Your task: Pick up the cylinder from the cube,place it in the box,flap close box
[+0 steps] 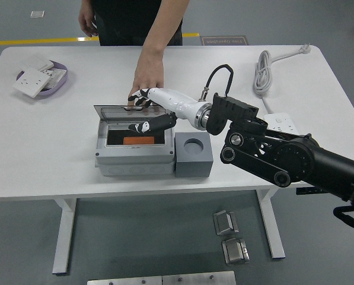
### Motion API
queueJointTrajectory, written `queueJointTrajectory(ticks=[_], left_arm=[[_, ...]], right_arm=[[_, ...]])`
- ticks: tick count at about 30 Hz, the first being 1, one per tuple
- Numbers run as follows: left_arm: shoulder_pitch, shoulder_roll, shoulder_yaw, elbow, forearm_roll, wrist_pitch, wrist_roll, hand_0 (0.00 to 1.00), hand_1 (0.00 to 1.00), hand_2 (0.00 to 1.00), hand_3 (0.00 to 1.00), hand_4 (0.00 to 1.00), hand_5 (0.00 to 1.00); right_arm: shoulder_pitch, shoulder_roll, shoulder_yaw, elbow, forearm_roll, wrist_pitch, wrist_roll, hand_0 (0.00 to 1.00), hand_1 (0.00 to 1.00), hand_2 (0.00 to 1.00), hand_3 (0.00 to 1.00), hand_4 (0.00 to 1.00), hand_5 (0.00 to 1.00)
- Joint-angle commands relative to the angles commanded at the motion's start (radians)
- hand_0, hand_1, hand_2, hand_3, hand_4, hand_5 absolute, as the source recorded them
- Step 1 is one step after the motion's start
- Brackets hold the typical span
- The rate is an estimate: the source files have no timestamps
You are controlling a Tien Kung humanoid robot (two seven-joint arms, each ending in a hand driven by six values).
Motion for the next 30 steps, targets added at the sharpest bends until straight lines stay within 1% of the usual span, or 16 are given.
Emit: queueJointTrajectory(ticks=[4, 9, 22, 30], left_arm=[[-0.001, -0.001, -0.004, 0.000, 0.005, 0.001, 0.001, 0.600, 0.639, 0.554, 0.553, 0.646, 0.290], [0.001, -0.002, -0.007, 0.000, 0.008, 0.001, 0.004, 0.600, 0.639, 0.553, 0.554, 0.647, 0.294], [0.001, -0.004, -0.007, 0.000, 0.004, 0.003, 0.002, 0.600, 0.639, 0.554, 0.554, 0.646, 0.295], [0.002, -0.004, -0.012, 0.000, 0.012, 0.002, 0.007, 0.600, 0.639, 0.553, 0.554, 0.647, 0.295]], right_arm=[[-0.010, -0.008, -0.012, 0.024, -0.001, -0.004, -0.001, 0.852, 0.762, 0.776, 0.856, 0.793, 0.505], [-0.028, -0.008, -0.021, 0.041, -0.005, -0.008, -0.001, 0.848, 0.759, 0.776, 0.855, 0.791, 0.504], [-0.054, -0.016, -0.019, 0.050, -0.012, -0.005, -0.001, 0.844, 0.758, 0.776, 0.853, 0.788, 0.501], [-0.059, -0.027, 0.025, 0.043, -0.025, 0.001, -0.003, 0.849, 0.758, 0.777, 0.853, 0.779, 0.496]])
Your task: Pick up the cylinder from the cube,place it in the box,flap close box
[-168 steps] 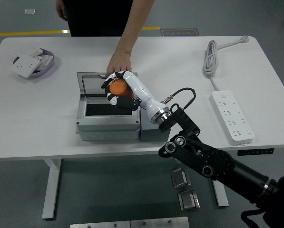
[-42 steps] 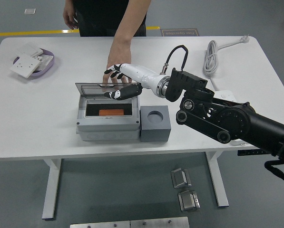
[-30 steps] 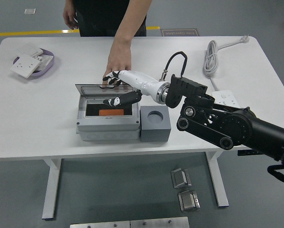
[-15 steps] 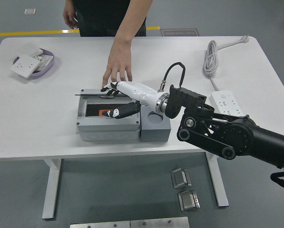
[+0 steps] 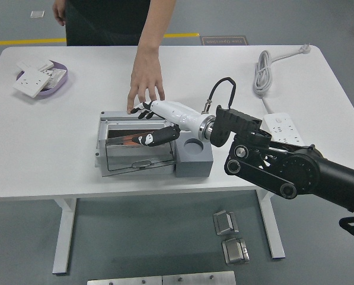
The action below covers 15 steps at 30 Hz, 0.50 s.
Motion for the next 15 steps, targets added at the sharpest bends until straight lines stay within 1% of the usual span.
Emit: queueJointTrajectory(ticks=[8, 15], left_arm=[[0.001, -0.002, -0.005, 0.000, 0.008, -0.001, 0.005, 0.600, 0.639, 0.554, 0.554, 0.647, 0.296], [0.002, -0.003, -0.012, 0.000, 0.014, -0.001, 0.009, 0.600, 0.639, 0.554, 0.554, 0.647, 0.296]], right_arm=[[0.001, -0.009, 0.027, -0.005, -0.014, 0.005, -0.003, 0.848, 0.757, 0.777, 0.853, 0.776, 0.494], [-0.002, -0.022, 0.075, -0.005, -0.033, 0.010, -0.006, 0.849, 0.757, 0.776, 0.853, 0.774, 0.496]])
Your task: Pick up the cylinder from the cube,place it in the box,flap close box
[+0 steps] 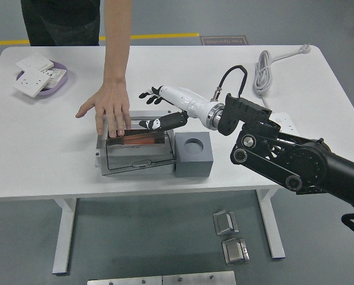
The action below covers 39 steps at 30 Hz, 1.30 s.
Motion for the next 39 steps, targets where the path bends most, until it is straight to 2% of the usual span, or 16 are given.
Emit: queueJointTrajectory(ticks=[20, 28, 39], left_arm=[[-0.002, -0.005, -0.015, 0.000, 0.012, 0.000, 0.004, 0.599, 0.637, 0.552, 0.553, 0.644, 0.301], [0.004, -0.009, -0.011, 0.000, 0.008, 0.001, 0.006, 0.598, 0.637, 0.551, 0.553, 0.632, 0.296], [0.010, -0.016, 0.001, 0.000, -0.005, 0.002, 0.005, 0.598, 0.636, 0.551, 0.553, 0.632, 0.294]], right_arm=[[-0.062, -0.041, 0.161, -0.004, -0.054, -0.003, 0.001, 0.844, 0.752, 0.768, 0.848, 0.770, 0.495], [-0.121, -0.059, 0.300, 0.004, -0.096, -0.016, 0.010, 0.845, 0.750, 0.767, 0.845, 0.771, 0.498], [-0.269, -0.090, 0.546, 0.031, -0.150, -0.060, 0.049, 0.845, 0.749, 0.764, 0.839, 0.771, 0.499]])
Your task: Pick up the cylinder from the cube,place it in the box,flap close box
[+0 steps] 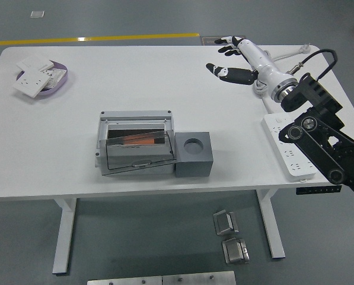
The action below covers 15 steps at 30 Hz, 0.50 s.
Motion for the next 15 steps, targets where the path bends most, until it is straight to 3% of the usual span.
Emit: queueJointTrajectory(ticks=[11, 15], left_arm=[[0.003, -0.002, 0.005, 0.000, -0.012, 0.001, -0.002, 0.597, 0.637, 0.549, 0.552, 0.629, 0.295], [0.007, -0.007, 0.008, 0.000, -0.017, 0.002, -0.001, 0.597, 0.636, 0.549, 0.551, 0.629, 0.295]], right_arm=[[-0.158, -0.001, 0.262, 0.026, 0.002, -0.049, 0.063, 0.837, 0.746, 0.758, 0.826, 0.772, 0.500], [-0.196, 0.008, 0.331, 0.024, 0.044, -0.087, 0.114, 0.832, 0.742, 0.752, 0.810, 0.771, 0.500]])
